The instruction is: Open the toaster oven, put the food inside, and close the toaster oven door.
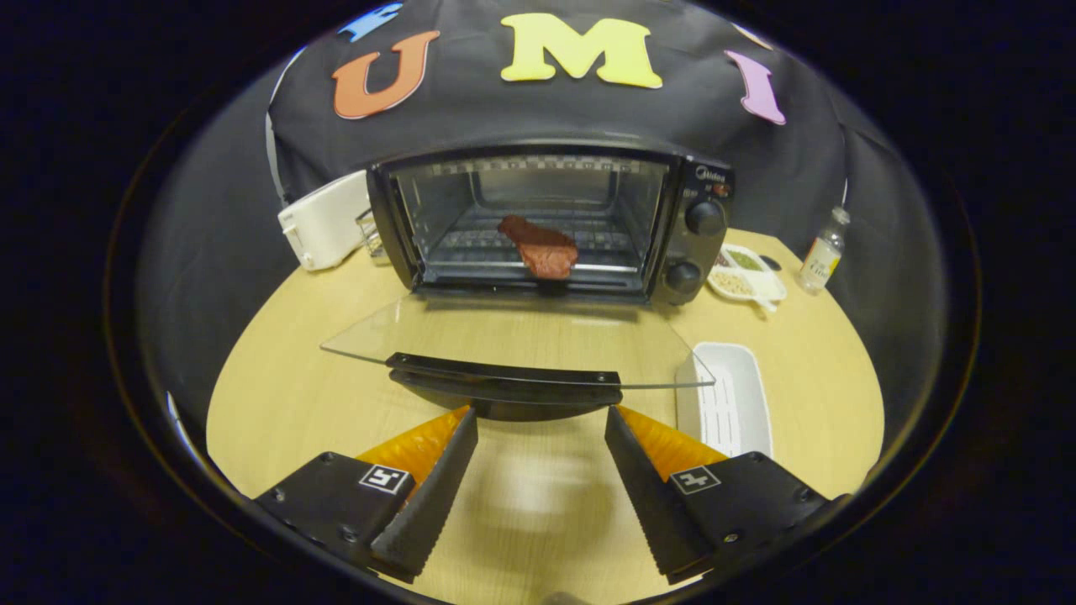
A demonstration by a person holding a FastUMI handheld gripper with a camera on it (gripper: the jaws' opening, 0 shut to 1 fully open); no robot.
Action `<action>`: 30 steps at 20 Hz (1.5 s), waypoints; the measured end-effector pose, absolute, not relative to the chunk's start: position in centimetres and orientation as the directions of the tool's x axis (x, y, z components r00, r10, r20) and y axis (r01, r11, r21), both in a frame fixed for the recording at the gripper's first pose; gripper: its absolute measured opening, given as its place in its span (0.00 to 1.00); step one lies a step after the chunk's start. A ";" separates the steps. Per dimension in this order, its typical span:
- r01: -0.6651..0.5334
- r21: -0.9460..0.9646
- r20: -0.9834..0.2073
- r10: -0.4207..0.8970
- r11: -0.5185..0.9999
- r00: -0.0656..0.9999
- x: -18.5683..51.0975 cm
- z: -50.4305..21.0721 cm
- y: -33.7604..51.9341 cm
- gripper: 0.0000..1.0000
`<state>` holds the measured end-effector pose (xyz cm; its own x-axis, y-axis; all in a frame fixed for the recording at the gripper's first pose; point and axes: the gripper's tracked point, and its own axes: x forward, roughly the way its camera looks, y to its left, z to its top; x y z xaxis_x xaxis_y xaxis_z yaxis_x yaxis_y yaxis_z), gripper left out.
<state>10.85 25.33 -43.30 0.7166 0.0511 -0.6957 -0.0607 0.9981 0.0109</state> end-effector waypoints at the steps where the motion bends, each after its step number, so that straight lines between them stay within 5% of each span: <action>1: -0.062 0.015 -0.683 0.055 0.998 0.729 11.4 -42.2 25.4 0.97; 14: -0.042 0.049 -0.534 0.062 0.998 0.843 18.7 -33.0 25.5 0.97; 22: 0.020 0.040 -0.472 0.002 0.999 0.882 13.8 -28.0 19.4 0.97; 30: 0.121 -0.057 -0.237 -0.131 0.991 0.963 5.8 -14.3 7.2 0.98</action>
<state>5.83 7.16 -14.35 0.9626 -0.1308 -0.2374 0.1207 0.9911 -0.0568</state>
